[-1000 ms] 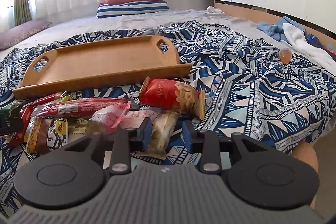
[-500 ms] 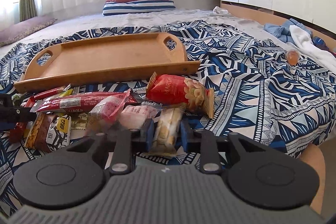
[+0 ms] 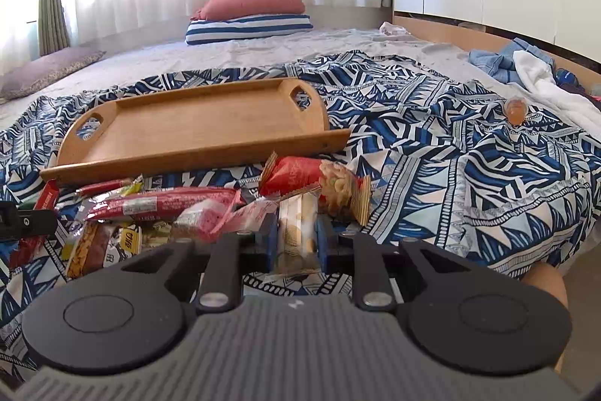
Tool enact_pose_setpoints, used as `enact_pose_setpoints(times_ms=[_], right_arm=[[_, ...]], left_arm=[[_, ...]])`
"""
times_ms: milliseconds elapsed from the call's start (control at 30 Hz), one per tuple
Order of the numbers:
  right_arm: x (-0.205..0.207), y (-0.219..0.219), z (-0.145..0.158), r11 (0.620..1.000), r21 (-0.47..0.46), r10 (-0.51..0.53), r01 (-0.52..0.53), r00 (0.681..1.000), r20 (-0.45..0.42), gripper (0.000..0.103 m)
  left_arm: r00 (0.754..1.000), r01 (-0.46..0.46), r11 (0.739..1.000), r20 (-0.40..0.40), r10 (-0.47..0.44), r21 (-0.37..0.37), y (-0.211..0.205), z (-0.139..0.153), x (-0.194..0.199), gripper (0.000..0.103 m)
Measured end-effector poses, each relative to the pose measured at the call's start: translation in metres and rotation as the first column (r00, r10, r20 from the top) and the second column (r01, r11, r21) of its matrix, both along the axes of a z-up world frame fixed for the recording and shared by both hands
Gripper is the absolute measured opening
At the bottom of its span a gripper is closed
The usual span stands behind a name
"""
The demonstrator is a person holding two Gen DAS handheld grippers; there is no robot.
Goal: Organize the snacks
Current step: 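Lift the red bar with the left tool while the right tool lifts the pastry toward the tray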
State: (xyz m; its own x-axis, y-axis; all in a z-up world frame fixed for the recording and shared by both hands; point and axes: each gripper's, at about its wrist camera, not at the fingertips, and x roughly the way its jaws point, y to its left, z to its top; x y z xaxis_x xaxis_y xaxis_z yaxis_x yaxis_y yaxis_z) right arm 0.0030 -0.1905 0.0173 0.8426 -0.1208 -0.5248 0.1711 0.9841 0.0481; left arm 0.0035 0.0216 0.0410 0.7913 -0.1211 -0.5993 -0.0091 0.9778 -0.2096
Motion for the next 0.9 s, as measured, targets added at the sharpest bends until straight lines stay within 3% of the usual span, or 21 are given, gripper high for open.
enact_pose_setpoints(times_ms=[300, 433, 567, 733, 900], right_arm=[[0.005, -0.005, 0.022, 0.999, 0.021, 0.042, -0.043, 0.998, 0.054, 0.025], [0.021, -0.014, 0.033, 0.995, 0.070, 0.068, -0.073, 0.995, 0.070, 0.025], [0.047, -0.029, 0.045, 0.986, 0.137, 0.085, -0.094, 0.994, 0.076, 0.025], [0.086, -0.045, 0.059, 0.974, 0.186, 0.116, -0.127, 0.991, 0.067, 0.025], [0.128, -0.054, 0.069, 0.956, 0.220, 0.189, -0.195, 0.981, 0.050, 0.025]], left_arm=[[0.999, 0.032, 0.999, 0.020, -0.032, 0.013, -0.005, 0.025, 0.016, 0.024], [0.998, 0.061, 0.998, -0.002, -0.061, -0.024, -0.009, 0.036, 0.038, 0.024], [0.997, 0.081, 0.997, -0.002, -0.081, -0.002, -0.016, 0.050, 0.060, 0.024], [0.989, 0.140, 0.987, -0.038, -0.144, -0.080, -0.023, 0.067, 0.097, 0.024], [0.983, 0.162, 0.983, -0.070, -0.168, -0.092, -0.037, 0.076, 0.136, 0.024]])
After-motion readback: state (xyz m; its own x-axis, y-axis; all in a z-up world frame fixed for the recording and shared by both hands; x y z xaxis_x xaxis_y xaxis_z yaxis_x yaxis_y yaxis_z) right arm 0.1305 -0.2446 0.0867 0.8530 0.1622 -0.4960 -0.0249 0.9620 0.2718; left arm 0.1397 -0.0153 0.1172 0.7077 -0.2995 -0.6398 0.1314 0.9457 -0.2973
